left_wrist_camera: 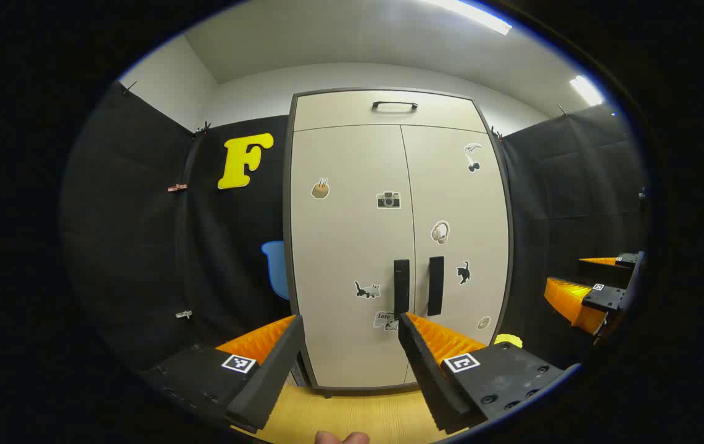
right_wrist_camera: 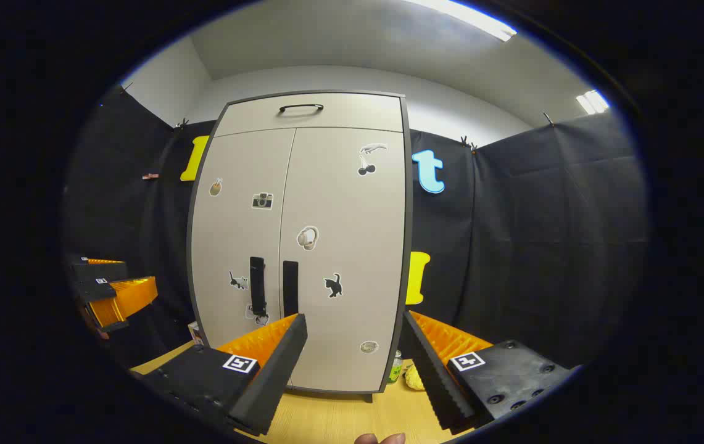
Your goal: Open the right door of the double-door shoe cabinet with the right hand, and open the left door with the left hand.
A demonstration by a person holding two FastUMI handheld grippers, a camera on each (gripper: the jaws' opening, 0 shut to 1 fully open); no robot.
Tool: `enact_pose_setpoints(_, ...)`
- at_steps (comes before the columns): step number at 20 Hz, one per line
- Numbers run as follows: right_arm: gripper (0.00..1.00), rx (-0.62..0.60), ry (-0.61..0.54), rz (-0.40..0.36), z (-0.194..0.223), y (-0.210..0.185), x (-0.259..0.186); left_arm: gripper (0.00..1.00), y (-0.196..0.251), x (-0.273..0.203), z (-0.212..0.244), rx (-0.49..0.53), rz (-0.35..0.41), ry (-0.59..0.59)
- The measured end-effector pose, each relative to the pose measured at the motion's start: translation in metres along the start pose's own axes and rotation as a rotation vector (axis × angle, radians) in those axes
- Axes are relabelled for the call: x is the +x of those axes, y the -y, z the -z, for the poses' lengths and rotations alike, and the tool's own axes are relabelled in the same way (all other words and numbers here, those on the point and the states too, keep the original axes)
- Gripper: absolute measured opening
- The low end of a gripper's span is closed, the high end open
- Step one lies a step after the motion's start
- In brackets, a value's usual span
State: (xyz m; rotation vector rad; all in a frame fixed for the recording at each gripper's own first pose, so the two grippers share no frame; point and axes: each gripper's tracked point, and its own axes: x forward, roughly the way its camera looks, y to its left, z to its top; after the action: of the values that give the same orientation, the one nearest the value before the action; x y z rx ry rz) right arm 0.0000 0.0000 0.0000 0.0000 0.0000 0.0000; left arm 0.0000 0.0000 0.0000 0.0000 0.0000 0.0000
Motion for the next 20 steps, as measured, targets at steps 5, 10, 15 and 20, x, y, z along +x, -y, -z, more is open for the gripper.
enact_pose_setpoints(5,0.98,0.009,-0.001,-0.024,-0.001,-0.008,-0.002,0.95,-0.004,0.0,-0.001,0.002,-0.003,0.004)
enact_pose_setpoints(10,0.98,0.034,-0.001,-0.023,-0.003,-0.009,-0.001,0.95,-0.005,-0.001,-0.003,0.005,-0.002,0.008)
enact_pose_setpoints(15,0.98,0.024,-0.008,-0.019,-0.002,-0.01,-0.001,0.95,-0.005,-0.002,-0.004,0.011,0.002,0.01)
enact_pose_setpoints(20,0.97,0.032,-0.005,-0.045,-0.006,-0.021,0.007,0.95,-0.01,-0.003,-0.005,0.012,-0.001,0.017)
